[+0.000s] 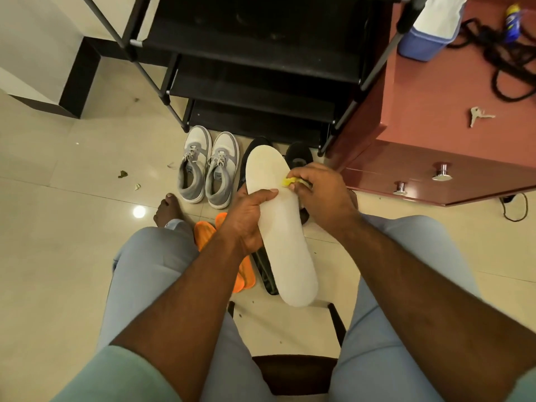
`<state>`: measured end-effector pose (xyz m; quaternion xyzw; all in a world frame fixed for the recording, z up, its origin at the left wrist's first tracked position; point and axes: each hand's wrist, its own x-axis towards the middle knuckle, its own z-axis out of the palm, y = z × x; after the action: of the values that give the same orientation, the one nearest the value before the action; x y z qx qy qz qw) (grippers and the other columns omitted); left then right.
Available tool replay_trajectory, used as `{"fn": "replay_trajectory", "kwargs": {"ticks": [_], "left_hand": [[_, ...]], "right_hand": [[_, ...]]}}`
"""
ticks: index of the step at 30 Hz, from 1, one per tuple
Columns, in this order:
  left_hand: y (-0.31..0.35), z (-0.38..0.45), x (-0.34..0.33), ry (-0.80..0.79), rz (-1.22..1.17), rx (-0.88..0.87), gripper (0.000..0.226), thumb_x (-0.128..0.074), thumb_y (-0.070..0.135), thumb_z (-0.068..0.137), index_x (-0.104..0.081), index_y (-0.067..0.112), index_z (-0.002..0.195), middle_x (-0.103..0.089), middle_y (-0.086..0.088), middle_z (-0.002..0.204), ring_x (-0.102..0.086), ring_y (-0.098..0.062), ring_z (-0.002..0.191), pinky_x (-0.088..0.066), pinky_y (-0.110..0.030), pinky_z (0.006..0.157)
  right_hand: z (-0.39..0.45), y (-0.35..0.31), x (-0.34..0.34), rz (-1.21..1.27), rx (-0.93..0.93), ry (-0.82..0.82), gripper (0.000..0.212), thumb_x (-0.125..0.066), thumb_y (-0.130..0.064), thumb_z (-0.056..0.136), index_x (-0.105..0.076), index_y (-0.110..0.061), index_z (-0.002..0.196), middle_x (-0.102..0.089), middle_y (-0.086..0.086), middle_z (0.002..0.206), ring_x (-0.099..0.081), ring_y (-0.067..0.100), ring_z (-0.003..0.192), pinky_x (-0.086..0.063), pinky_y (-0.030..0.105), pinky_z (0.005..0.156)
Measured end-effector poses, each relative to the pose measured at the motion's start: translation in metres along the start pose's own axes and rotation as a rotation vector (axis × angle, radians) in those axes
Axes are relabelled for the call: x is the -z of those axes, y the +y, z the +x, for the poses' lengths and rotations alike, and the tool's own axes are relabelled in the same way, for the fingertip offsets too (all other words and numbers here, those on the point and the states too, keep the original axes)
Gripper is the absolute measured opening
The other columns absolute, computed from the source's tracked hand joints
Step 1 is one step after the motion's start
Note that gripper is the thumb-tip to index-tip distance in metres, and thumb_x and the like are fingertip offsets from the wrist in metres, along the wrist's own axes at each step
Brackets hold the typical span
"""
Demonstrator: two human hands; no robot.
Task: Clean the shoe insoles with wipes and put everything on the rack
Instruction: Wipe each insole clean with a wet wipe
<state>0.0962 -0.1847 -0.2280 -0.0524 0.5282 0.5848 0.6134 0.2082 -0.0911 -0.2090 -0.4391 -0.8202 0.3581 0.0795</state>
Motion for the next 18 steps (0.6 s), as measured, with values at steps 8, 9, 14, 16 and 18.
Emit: {"fn": "replay_trajectory", "kwargs": {"ticks": [8,9,14,16,18], "left_hand": [[0.001,-0.007,0.001,-0.137,0.089,0.076,0.053,-0.057,-0.005,0.082,-0.053,0.006,0.133,-0.064,-0.031,0.114,-0.066,-0.05,0.089,-0.058,-0.058,0.072],[0.001,-0.004,0.003,-0.113,0.099,0.046,0.056,-0.06,-0.004,0.075,-0.056,0.009,0.129,-0.063,-0.032,0.118,-0.063,-0.054,0.096,-0.055,-0.065,0.079],[0.002,0.001,0.006,-0.122,0.115,0.064,0.066,-0.055,-0.006,0.067,-0.054,0.007,0.132,-0.062,-0.032,0.114,-0.062,-0.054,0.094,-0.053,-0.068,0.081],[0.002,-0.001,0.003,-0.157,0.126,0.097,0.065,-0.052,-0.01,0.073,-0.049,0.005,0.136,-0.064,-0.031,0.11,-0.066,-0.05,0.09,-0.055,-0.065,0.078],[0.002,-0.003,0.003,-0.171,0.138,0.123,0.064,-0.05,-0.011,0.076,-0.048,0.005,0.138,-0.064,-0.03,0.112,-0.067,-0.048,0.09,-0.056,-0.063,0.075]], "right_hand": [[0.015,0.014,0.018,-0.141,0.167,-0.028,0.022,-0.06,-0.006,0.089,-0.07,-0.009,0.107,-0.066,0.008,0.106,-0.058,0.023,0.101,-0.045,0.03,0.09],[0.01,0.014,0.018,-0.133,0.214,-0.1,0.022,-0.062,-0.004,0.087,-0.071,-0.008,0.106,-0.066,0.009,0.105,-0.059,0.022,0.098,-0.048,0.033,0.09],[-0.003,0.015,0.016,-0.162,0.33,-0.227,0.022,-0.062,-0.002,0.086,-0.071,-0.007,0.106,-0.066,0.01,0.104,-0.06,0.023,0.097,-0.049,0.035,0.089],[0.008,0.017,0.017,-0.143,0.246,-0.126,0.022,-0.061,-0.003,0.088,-0.07,-0.007,0.107,-0.065,0.009,0.106,-0.059,0.022,0.098,-0.044,0.026,0.086],[0.014,0.018,0.018,-0.114,0.168,-0.051,0.022,-0.061,-0.005,0.089,-0.069,-0.008,0.109,-0.064,0.009,0.107,-0.058,0.022,0.1,-0.039,0.02,0.085]]}}
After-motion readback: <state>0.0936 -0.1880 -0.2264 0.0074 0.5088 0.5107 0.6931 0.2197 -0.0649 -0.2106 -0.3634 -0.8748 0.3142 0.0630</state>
